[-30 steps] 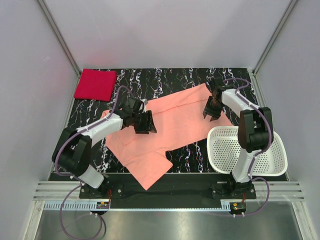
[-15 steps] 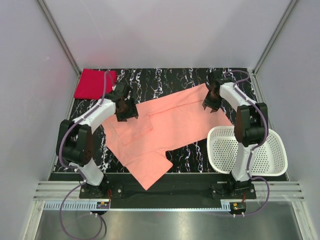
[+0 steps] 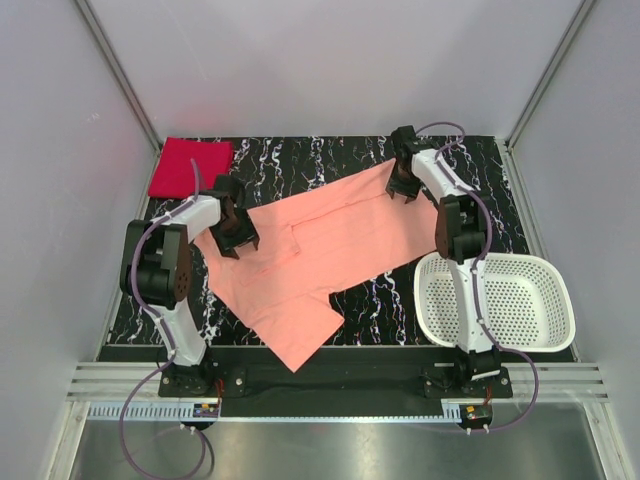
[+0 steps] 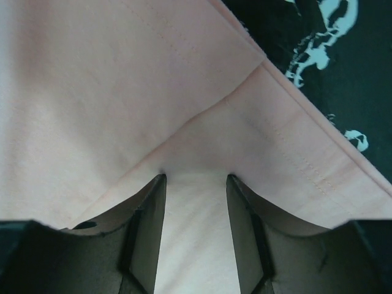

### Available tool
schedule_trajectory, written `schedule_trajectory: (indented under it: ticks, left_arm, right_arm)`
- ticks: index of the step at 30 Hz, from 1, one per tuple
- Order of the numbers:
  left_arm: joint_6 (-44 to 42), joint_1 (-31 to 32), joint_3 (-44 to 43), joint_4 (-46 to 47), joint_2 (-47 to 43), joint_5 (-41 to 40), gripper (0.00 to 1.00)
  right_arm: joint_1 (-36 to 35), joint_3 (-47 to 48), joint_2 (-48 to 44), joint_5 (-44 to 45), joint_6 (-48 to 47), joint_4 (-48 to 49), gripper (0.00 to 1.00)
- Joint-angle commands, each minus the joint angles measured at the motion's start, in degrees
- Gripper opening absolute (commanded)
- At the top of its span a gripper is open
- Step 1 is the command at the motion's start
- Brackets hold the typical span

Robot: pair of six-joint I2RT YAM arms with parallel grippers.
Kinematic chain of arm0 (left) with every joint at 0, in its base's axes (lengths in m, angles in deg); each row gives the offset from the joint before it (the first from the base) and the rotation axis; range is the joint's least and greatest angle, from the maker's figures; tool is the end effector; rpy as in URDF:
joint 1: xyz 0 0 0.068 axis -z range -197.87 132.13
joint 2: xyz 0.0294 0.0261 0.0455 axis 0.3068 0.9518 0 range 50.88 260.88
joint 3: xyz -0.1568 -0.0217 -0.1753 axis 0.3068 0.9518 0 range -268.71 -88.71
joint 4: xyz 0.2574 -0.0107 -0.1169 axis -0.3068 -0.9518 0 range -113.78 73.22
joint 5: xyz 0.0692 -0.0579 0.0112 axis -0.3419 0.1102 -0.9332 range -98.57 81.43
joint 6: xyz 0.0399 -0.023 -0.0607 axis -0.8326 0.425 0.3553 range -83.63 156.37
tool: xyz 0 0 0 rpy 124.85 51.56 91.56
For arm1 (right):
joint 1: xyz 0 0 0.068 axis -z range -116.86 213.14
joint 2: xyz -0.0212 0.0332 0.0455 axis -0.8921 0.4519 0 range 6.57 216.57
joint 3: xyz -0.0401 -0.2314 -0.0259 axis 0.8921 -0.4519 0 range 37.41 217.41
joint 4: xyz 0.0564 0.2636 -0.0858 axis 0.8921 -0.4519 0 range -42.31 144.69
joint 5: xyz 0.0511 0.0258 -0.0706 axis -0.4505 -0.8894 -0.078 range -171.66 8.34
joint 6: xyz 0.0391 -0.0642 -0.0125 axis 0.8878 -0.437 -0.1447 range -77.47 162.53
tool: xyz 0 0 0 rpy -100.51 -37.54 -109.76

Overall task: Fold and stack the t-shirts
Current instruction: Fold the tshirt

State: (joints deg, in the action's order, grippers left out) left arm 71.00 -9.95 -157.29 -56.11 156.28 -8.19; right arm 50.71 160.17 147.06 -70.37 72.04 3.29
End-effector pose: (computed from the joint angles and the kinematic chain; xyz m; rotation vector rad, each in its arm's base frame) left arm 0.3599 -0.0505 0.0843 -0.6725 2.8370 -0.1376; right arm 0.5073 0.0988 0.1046 0.4549 2.6939 -0.0720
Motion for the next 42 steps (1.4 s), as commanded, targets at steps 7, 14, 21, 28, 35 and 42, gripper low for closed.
schedule_trajectory:
  ticks: [7, 14, 21, 28, 35, 42]
  left_arm:
    - [-3.34, -1.60, -4.01, 1.46, 2.08, -0.21, 0.68]
    - [-3.69, 2.53, -2.79, -0.29, -11.15, -8.90, 0.74]
    - [-1.24, 16.13, 3.17, -6.28, -27.85, -13.92, 0.69]
    - [12.00, 36.78, 15.30, -12.17, -43.51, -14.26, 0.56]
    - [30.83, 65.79, 17.95, -17.26, -39.25, -19.71, 0.52]
    - [38.31, 75.48, 15.75, -18.33, -27.90, -18.84, 0.53]
  right_arm:
    - [-0.32, 12.67, 6.47, -3.81, -5.08, -2.21, 0.56]
    - [0.03, 8.02, -4.94, -2.41, -5.44, -2.65, 0.68]
    - [2.49, 2.33, -14.09, -3.47, -5.69, -8.88, 0.75]
    - [9.16, -23.24, -30.96, -10.83, -1.58, -1.00, 0.69]
    - [10.49, -34.24, -40.90, -13.31, -2.01, 1.73, 0.67]
    - [10.49, -41.62, -50.03, -14.80, -1.66, 2.44, 0.66]
